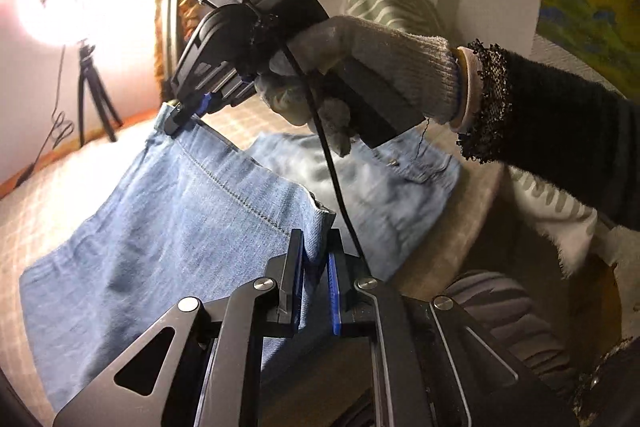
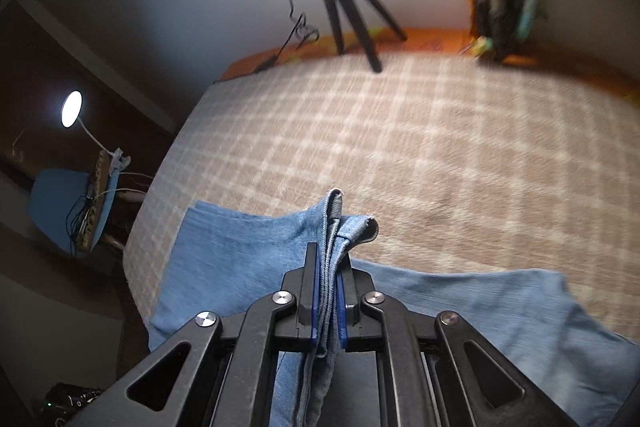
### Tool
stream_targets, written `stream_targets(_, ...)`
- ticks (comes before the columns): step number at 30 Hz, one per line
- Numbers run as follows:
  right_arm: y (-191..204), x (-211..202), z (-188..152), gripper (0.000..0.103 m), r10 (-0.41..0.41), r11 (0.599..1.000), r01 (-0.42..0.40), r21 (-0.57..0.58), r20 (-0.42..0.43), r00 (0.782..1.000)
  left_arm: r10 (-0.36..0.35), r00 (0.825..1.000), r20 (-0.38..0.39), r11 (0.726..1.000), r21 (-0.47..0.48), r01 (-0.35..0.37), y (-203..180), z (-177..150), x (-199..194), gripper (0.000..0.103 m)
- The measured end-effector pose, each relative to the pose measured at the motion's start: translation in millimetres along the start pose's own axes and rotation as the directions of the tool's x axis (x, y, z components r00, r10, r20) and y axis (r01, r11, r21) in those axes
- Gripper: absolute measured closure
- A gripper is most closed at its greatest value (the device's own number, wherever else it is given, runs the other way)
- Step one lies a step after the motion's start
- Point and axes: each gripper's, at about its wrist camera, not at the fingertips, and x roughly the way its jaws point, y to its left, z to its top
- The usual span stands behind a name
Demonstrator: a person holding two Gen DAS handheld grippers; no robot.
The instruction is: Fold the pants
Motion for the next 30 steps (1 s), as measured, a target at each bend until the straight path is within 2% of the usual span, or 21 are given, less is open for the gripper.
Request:
stream_targets(12,-58.3,-75.5,-12.0,0.099,-0.121,0.990,0.115,0.082,0.063,0.991,-0.140,0.990,0.022,0.988,0.071,0.139,-44.1,39.8,35.1,0.094)
stream_targets(21,-113.0,-114.8,-35.8,0.099,-0.193,0.971,0.179,0.161,0.073,0.978,-0.250,0.968,-0.016,0.962,0.105,0.251,-80.0,63.6,72.2,0.094)
stream_targets(30,-168.7,-151.9,-56.8,0.099,-0.256,0.944,0.230,0.237,0.086,0.963,-0.325,0.945,-0.046,0.932,0.156,0.328,-118.8,82.7,108.1,0.094)
